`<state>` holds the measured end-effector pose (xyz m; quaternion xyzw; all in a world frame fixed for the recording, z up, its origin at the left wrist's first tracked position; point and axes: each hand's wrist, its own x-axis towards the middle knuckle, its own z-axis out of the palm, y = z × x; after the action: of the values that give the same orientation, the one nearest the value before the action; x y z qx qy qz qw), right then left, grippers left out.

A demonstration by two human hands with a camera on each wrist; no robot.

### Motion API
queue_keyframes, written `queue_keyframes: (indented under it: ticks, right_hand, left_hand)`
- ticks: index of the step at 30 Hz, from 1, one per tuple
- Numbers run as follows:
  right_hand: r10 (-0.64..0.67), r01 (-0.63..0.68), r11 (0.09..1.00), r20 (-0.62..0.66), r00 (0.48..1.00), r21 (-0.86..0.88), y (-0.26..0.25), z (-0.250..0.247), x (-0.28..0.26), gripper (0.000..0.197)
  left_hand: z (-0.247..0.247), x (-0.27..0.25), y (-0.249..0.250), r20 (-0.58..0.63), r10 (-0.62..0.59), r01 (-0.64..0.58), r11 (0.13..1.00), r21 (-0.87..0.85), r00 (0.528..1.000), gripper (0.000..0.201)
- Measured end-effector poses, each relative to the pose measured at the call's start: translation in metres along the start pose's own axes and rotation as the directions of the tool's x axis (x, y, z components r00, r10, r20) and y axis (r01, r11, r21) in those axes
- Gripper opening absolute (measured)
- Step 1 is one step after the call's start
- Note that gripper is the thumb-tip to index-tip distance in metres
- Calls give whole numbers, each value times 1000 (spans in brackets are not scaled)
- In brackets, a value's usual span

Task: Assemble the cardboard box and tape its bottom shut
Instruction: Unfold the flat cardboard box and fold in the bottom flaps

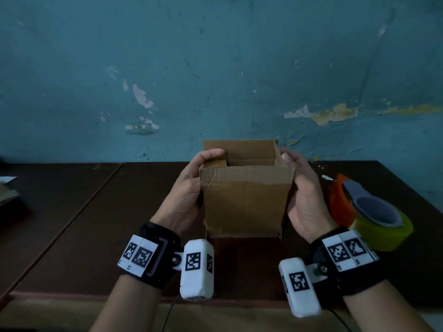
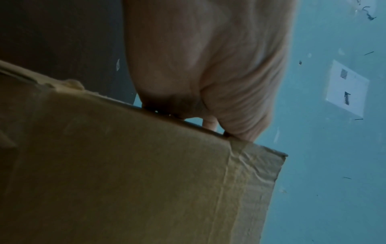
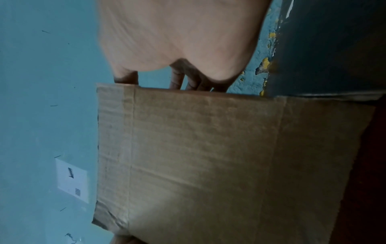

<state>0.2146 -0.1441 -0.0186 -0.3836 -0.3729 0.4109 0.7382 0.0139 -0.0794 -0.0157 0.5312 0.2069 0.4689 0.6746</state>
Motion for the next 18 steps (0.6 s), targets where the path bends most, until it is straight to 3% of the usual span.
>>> queue_keyframes:
  ticks: [12, 18]
  right_hand:
    - [4, -4, 1000, 12, 1000, 2, 3, 2, 4, 55]
    - [42, -43, 999, 27, 999, 29, 4, 0, 5, 42]
  left_hand:
    - [0, 0, -2, -11, 0, 0, 1000, 5, 1000, 48]
    - [0, 0, -3, -8, 8, -8, 1000, 22, 1000, 44]
